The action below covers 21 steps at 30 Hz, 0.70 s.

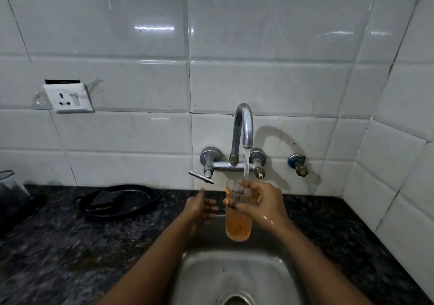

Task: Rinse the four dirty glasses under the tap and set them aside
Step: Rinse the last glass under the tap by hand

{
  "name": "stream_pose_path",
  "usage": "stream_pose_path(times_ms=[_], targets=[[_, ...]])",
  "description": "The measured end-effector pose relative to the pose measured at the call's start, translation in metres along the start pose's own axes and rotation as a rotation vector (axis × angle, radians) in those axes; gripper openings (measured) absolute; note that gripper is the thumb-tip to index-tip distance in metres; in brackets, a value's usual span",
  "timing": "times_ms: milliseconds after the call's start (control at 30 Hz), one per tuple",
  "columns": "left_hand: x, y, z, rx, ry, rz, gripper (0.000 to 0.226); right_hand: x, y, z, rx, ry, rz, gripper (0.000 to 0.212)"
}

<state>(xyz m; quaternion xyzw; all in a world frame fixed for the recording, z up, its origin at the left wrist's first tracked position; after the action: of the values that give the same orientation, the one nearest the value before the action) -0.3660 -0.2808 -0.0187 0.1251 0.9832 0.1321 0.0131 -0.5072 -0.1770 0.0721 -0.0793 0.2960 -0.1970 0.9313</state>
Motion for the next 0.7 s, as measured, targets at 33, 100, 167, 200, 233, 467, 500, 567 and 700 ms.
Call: stream_pose_path(times_ms=[33,100,167,200,233,467,500,567,700], targets=[[0.000,0.006,0.007,-0.017,-0.017,0.020,0.055,0.001,0.001,-0.001,0.008,-0.011,0.014,0.063],[0.001,0.014,0.020,-0.054,-0.051,0.058,0.048,0.005,0.003,-0.005,0.024,-0.031,0.046,0.051],[0.005,0.023,0.028,-0.070,-0.094,0.094,0.044,0.008,0.007,-0.009,0.033,-0.047,0.055,0.045],[0.008,0.027,0.030,-0.060,-0.120,0.115,0.042,0.008,0.008,-0.010,0.035,-0.054,0.051,0.045],[0.012,0.029,0.033,-0.044,-0.149,0.142,0.040,0.008,0.010,-0.011,0.040,-0.062,0.044,0.045],[0.032,0.045,0.040,-0.030,-0.080,0.273,0.033,0.009,0.015,-0.020,0.084,-0.152,-0.003,0.048],[0.034,0.046,0.039,-0.020,-0.069,0.276,0.035,0.008,0.015,-0.021,0.085,-0.158,-0.005,0.049],[0.036,0.046,0.038,-0.003,-0.020,0.277,0.037,0.005,0.016,-0.022,0.094,-0.177,-0.016,0.056],[0.042,0.048,0.032,0.104,0.072,0.343,0.033,0.007,0.015,-0.032,0.213,-0.365,-0.058,0.090]])
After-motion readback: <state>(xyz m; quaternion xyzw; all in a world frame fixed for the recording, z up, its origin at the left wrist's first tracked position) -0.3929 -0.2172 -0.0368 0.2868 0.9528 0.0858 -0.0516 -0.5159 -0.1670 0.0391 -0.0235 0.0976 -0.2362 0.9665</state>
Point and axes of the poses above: each hand's wrist, its own y-axis away from the middle knuckle, its own x-axis out of the palm, z = x × y, the point moved 5 cm from there along -y, towards the middle knuckle, and after that the axes turned 6 degrees about x, right-handed, at the moved point
